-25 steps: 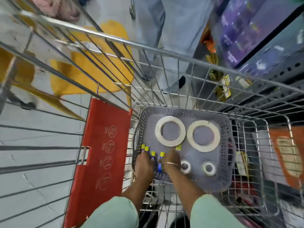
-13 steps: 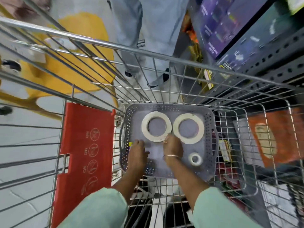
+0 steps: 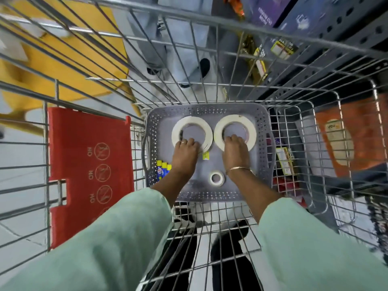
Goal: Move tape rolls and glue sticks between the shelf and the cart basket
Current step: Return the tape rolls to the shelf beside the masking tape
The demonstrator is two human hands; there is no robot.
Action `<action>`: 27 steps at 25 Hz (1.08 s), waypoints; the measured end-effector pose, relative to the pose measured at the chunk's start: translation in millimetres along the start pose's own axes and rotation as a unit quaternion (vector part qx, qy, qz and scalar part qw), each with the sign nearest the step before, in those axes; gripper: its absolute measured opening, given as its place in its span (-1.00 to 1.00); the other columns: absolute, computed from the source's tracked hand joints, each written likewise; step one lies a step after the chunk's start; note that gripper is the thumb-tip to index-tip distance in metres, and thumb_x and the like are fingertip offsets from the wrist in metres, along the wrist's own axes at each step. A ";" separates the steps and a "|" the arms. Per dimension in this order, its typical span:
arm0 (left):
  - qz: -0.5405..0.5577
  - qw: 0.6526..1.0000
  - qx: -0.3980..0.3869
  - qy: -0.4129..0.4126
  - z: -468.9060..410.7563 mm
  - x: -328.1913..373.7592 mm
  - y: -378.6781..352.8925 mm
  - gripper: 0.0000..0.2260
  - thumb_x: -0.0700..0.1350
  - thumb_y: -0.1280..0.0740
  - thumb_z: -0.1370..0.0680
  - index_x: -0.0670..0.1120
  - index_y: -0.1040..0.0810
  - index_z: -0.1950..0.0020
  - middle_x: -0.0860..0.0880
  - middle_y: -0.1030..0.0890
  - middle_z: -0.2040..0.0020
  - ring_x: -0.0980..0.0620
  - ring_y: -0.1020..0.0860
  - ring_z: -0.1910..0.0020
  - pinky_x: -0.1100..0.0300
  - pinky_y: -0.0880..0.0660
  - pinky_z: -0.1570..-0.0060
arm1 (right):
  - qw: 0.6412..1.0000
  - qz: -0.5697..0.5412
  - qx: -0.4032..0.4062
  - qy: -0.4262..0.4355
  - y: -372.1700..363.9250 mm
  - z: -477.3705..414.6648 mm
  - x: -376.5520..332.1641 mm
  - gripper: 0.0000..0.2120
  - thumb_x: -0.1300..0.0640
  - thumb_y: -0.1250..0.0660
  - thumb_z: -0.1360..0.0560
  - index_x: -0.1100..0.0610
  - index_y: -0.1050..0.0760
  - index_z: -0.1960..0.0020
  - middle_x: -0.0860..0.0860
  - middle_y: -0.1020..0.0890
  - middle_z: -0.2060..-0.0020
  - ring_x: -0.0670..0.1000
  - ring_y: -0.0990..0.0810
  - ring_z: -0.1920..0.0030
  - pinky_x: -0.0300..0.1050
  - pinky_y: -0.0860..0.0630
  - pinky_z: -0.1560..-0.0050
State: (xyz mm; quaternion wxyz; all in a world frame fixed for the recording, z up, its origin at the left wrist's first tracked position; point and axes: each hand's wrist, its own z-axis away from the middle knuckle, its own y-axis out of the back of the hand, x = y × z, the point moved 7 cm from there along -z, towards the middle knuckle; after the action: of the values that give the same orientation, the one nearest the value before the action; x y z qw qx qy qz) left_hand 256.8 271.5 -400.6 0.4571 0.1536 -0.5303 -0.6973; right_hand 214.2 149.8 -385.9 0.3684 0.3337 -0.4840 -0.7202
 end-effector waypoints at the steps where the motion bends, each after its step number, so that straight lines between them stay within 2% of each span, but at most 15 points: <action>1: 0.012 1.000 0.008 0.003 1.6 0.3 5.9 -0.74 -0.31 -0.23 -0.47 -0.19 -0.46 -0.16 -0.20 -0.51 -0.12 -0.23 -0.46 -0.14 -0.05 -0.37 -0.11 | 1.000 0.000 0.003 0.011 7.5 1.8 -0.7 -0.82 0.53 -0.42 -0.13 0.36 -0.54 0.31 0.30 -0.62 0.36 0.28 -0.62 0.30 0.02 -0.60 0.31; 3: 0.029 0.999 0.028 0.002 9.4 3.3 23.4 -0.77 -0.32 -0.23 -0.48 -0.22 -0.50 -0.12 -0.21 -0.54 -0.09 -0.24 -0.48 -0.11 -0.05 -0.40 -0.05 | 0.999 0.004 0.003 0.033 25.2 8.4 -2.4 -0.76 0.50 -0.49 -0.01 0.31 -0.54 0.39 0.22 -0.61 0.44 0.22 -0.62 0.38 -0.08 -0.59 0.42; 5: 0.065 0.996 0.059 -0.010 21.3 10.9 49.1 -0.81 -0.36 -0.28 -0.42 -0.27 -0.56 -0.01 -0.26 -0.58 -0.01 -0.28 -0.53 -0.02 -0.06 -0.46 0.07 | 0.999 0.024 0.020 0.027 58.3 17.7 -1.3 -0.72 0.46 -0.52 -0.02 0.31 -0.58 0.31 0.20 -0.64 0.40 0.19 -0.65 0.32 -0.11 -0.60 0.38; 6: 0.080 0.994 0.071 -0.017 30.4 17.7 66.0 -0.84 -0.39 -0.31 -0.39 -0.30 -0.58 0.06 -0.29 -0.59 0.04 -0.30 -0.55 0.03 -0.07 -0.48 0.13 | 0.999 0.022 0.019 0.017 78.2 25.6 1.5 -0.71 0.46 -0.48 -0.13 0.34 -0.59 0.16 0.23 -0.66 0.27 0.21 -0.66 0.18 -0.07 -0.62 0.23; 8: 0.087 0.992 0.090 -0.031 47.1 34.3 100.8 -0.86 -0.41 -0.33 -0.35 -0.32 -0.58 0.12 -0.31 -0.59 0.08 -0.31 -0.54 0.06 -0.07 -0.49 0.18 | 1.000 -0.008 0.026 0.013 117.2 43.2 6.4 -0.65 0.45 -0.31 -0.36 0.34 -0.50 -0.14 0.27 -0.58 -0.04 0.25 -0.53 -0.13 0.05 -0.52 -0.13; 10: 0.090 0.989 0.115 -0.039 59.0 49.7 128.6 -0.86 -0.40 -0.32 -0.36 -0.31 -0.56 0.10 -0.30 -0.58 0.05 -0.30 -0.52 0.04 -0.07 -0.48 0.14 | 0.998 -0.030 0.053 0.013 155.2 60.3 14.1 -0.65 0.41 -0.26 -0.42 0.30 -0.45 -0.20 0.26 -0.52 -0.14 0.25 -0.44 -0.22 0.10 -0.41 -0.24; 13: 0.074 0.980 0.161 -0.093 84.4 93.3 174.7 -0.77 -0.37 -0.37 -0.35 -0.27 -0.56 0.01 -0.26 -0.60 -0.02 -0.28 -0.55 0.04 -0.05 -0.51 0.13 | 0.990 -0.048 0.132 0.013 228.5 103.8 35.5 -0.74 0.35 -0.28 -0.41 0.30 -0.50 -0.10 0.26 -0.55 -0.08 0.25 -0.47 -0.18 0.10 -0.43 -0.17; 16: 0.028 0.965 0.193 -0.177 105.4 160.5 212.8 -0.73 -0.35 -0.46 -0.27 -0.23 -0.58 0.05 -0.22 -0.62 0.08 -0.24 -0.59 0.16 0.03 -0.55 0.25 | 0.972 -0.039 0.231 0.000 296.8 152.8 74.8 -0.77 0.30 -0.39 -0.29 0.27 -0.54 0.05 0.24 -0.60 0.07 0.26 -0.57 -0.03 0.08 -0.54 -0.01; 18: 0.004 0.952 0.203 -0.228 117.7 220.1 235.3 -0.67 -0.34 -0.50 -0.23 -0.20 -0.59 0.04 -0.17 -0.62 0.10 -0.21 -0.60 0.20 0.07 -0.57 0.31 | 0.959 -0.044 0.277 -0.033 334.3 185.6 118.0 -0.73 0.29 -0.43 -0.24 0.26 -0.55 0.06 0.24 -0.62 0.10 0.26 -0.59 0.01 0.08 -0.57 0.04; 20: 0.006 0.931 0.217 -0.294 129.0 287.0 252.1 -0.59 -0.33 -0.49 -0.23 -0.21 -0.58 -0.06 -0.17 -0.63 0.06 -0.21 -0.61 0.12 0.07 -0.59 0.20 | 0.945 -0.059 0.304 -0.102 362.3 219.5 168.8 -0.71 0.30 -0.41 -0.25 0.26 -0.56 0.03 0.24 -0.62 0.10 0.25 -0.58 0.00 0.07 -0.54 -0.01; 22: 0.023 0.908 0.203 -0.365 141.3 359.6 259.4 -0.62 -0.31 -0.41 -0.33 -0.22 -0.54 -0.14 -0.20 -0.60 -0.04 -0.23 -0.55 -0.03 0.02 -0.53 -0.03 | 0.922 -0.076 0.330 -0.188 378.4 259.1 227.9 -0.76 0.32 -0.38 -0.25 0.28 -0.56 0.08 0.27 -0.61 0.09 0.26 -0.57 0.00 0.06 -0.52 -0.05; 24: 0.026 0.897 0.153 -0.414 148.3 427.9 253.7 -0.65 -0.30 -0.32 -0.42 -0.21 -0.47 -0.21 -0.21 -0.52 -0.15 -0.23 -0.45 -0.18 -0.03 -0.41 -0.20 | 0.903 -0.098 0.331 -0.257 380.7 295.9 278.1 -0.78 0.35 -0.38 -0.26 0.33 -0.56 0.09 0.34 -0.61 0.06 0.29 -0.57 -0.04 0.09 -0.51 -0.11; 27: -0.023 0.881 0.070 -0.467 164.7 516.8 222.1 -0.64 -0.30 -0.24 -0.49 -0.20 -0.39 -0.29 -0.19 -0.43 -0.30 -0.17 -0.35 -0.34 0.04 -0.31 -0.32 | 0.874 -0.117 0.317 -0.350 361.6 355.7 343.0 -0.65 0.32 -0.38 -0.33 0.34 -0.54 -0.12 0.36 -0.57 -0.13 0.29 -0.52 -0.19 0.08 -0.44 -0.26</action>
State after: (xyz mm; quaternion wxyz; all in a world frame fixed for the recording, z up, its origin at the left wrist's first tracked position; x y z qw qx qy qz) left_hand -29.4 -47.8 -0.9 0.1285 -0.1464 -0.7260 -0.6595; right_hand -182.0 -76.6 22.4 -0.0377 0.2132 -0.7412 -0.6354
